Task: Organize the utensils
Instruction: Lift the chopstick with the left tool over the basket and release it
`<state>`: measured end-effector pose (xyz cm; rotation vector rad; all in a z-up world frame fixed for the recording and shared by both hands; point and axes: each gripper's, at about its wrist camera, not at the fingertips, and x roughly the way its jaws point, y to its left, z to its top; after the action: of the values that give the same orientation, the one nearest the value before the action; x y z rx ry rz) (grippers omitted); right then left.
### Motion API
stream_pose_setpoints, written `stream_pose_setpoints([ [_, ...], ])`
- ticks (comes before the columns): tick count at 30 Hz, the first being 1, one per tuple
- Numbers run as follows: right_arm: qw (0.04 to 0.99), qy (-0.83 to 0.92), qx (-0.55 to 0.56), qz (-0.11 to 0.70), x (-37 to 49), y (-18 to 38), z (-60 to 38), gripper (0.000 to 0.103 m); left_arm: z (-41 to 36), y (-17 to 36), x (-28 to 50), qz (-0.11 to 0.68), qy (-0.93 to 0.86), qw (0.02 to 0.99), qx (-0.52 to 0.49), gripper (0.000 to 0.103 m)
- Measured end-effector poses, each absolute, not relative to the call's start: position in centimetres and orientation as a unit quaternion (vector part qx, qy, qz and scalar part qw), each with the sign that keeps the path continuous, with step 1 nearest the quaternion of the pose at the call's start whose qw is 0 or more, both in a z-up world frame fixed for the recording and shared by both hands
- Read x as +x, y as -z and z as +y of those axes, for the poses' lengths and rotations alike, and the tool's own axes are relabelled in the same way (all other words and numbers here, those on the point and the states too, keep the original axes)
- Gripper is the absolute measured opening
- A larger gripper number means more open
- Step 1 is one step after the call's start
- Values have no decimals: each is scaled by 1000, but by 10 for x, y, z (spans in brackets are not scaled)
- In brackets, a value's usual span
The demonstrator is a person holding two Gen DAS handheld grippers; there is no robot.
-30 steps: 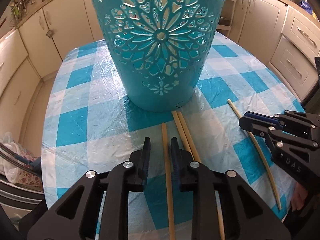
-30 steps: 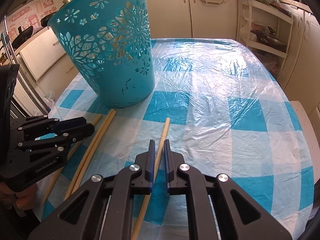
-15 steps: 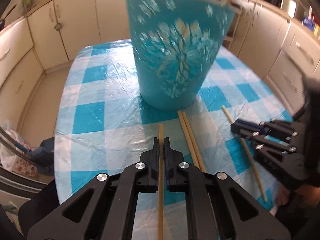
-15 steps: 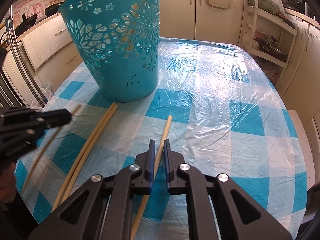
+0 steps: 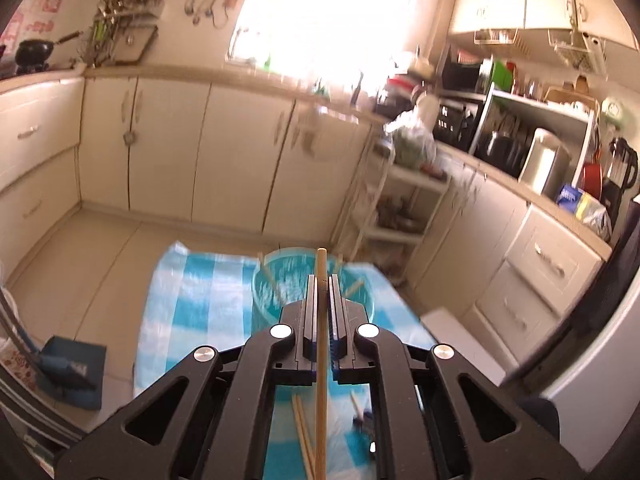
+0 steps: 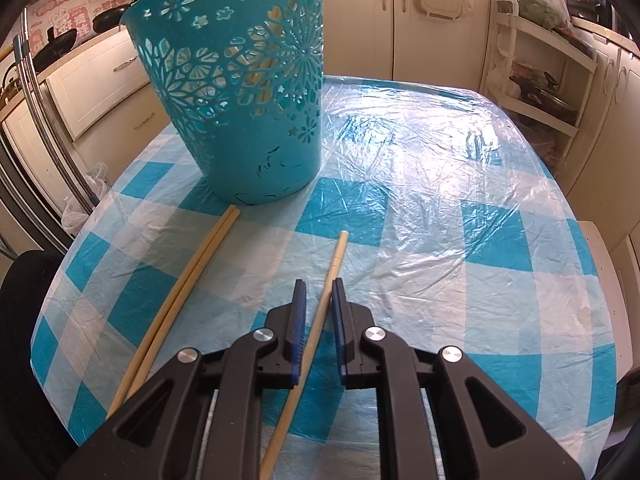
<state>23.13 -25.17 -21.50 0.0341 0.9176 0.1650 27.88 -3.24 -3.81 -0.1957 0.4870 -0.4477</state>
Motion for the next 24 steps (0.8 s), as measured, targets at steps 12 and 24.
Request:
stream_pose_setpoints([
  [12,893,-88,7,442,230,215,-247,23,-48,-2,350,162,158,963,-145,5],
  [24,892,-93,19,441,231,215,-251,24,-65,25,395,155,125,968,-155,5],
])
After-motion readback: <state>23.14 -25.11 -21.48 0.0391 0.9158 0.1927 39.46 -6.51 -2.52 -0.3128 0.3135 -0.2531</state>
